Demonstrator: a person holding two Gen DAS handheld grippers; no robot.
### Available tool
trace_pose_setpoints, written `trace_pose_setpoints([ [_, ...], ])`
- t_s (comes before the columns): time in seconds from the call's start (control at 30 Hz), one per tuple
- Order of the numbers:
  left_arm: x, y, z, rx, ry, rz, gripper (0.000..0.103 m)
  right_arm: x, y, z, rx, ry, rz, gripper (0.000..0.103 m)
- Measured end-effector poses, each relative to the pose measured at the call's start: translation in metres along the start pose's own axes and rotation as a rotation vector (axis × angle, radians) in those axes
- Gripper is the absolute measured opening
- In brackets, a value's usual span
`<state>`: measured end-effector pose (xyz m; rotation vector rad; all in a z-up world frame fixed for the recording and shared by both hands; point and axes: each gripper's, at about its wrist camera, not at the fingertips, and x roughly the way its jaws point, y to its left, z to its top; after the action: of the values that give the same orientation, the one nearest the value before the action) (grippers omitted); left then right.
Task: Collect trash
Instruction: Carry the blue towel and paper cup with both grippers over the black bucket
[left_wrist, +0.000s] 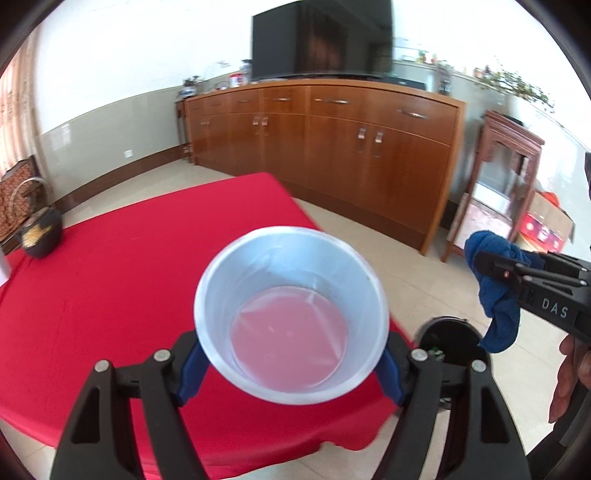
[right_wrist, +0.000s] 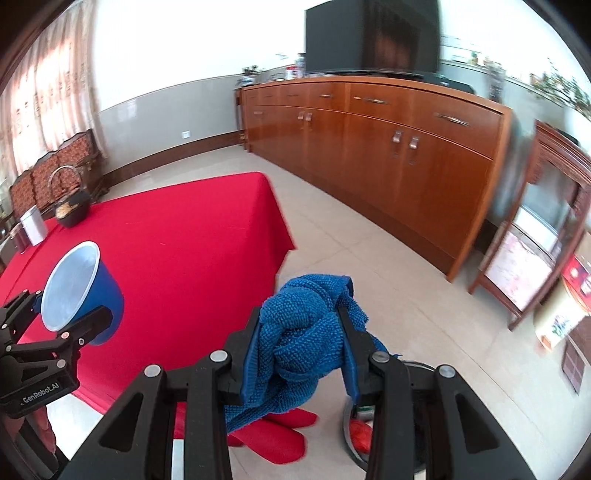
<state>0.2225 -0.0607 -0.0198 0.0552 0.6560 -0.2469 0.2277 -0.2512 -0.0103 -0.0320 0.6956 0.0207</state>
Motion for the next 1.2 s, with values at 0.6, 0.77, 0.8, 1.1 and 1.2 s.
trace_pose_setpoints([
  [0.6,0.023,-0.157,-0.021,0.176,0.059,-0.227,0.076,-0.043,-0.158,-0.081,0.133,0.054,-0.135,0.039],
  [0.77,0.037,-0.184,-0.027,0.216,0.094,-0.256,0.076,-0.035,-0.189,-0.099,0.151,0.088,-0.142,0.039],
  [0.8,0.040,-0.187,-0.028,0.219,0.102,-0.260,0.076,-0.032,-0.193,-0.103,0.146,0.095,-0.139,0.039],
  [1.1,0.069,-0.215,-0.045,0.254,0.176,-0.308,0.076,0.003,-0.222,-0.131,0.142,0.166,-0.087,0.039],
  [1.2,0.079,-0.220,-0.051,0.272,0.200,-0.337,0.076,0.014,-0.226,-0.142,0.118,0.187,-0.062,0.040],
])
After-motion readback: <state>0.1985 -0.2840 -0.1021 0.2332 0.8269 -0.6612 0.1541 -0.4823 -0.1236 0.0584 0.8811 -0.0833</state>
